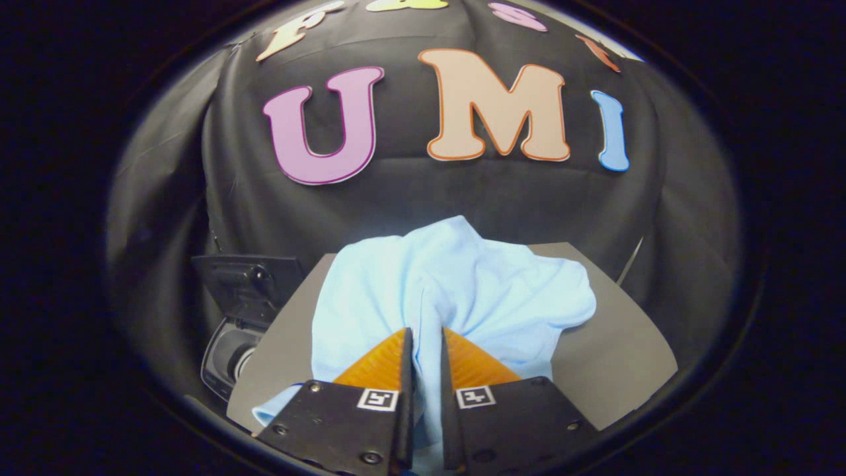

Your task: Put the clothes into the washing machine and then close the washing machine lid.

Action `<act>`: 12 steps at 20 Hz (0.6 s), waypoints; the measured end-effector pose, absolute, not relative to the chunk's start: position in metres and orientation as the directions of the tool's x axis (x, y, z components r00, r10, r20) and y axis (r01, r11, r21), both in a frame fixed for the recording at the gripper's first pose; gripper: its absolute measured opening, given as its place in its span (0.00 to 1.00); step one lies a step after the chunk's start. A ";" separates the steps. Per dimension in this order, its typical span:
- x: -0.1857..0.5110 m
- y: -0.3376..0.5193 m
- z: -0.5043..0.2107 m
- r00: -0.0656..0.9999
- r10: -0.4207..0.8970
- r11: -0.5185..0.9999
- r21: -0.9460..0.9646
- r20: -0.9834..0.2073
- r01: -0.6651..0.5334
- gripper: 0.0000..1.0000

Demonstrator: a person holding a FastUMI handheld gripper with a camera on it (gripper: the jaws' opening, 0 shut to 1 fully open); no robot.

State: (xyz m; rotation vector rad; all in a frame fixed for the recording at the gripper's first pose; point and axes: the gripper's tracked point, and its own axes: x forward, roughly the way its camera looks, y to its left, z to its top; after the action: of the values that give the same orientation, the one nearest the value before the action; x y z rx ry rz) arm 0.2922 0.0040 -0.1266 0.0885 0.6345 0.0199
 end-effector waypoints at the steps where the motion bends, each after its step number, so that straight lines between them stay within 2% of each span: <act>1: 0.292 0.005 -0.123 0.812 0.046 0.995 0.096 -0.582 0.013 0.12; 3: 0.293 0.004 -0.125 0.818 0.049 0.993 0.116 -0.572 0.022 0.04; 9: 0.289 0.030 -0.121 0.831 0.112 0.979 0.203 -0.545 0.001 0.02; 12: 0.283 0.067 -0.117 0.822 0.174 0.975 0.214 -0.543 -0.065 0.02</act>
State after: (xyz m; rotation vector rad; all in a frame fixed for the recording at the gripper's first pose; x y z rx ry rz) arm 0.2825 0.0666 -0.1169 0.1897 0.5941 0.1276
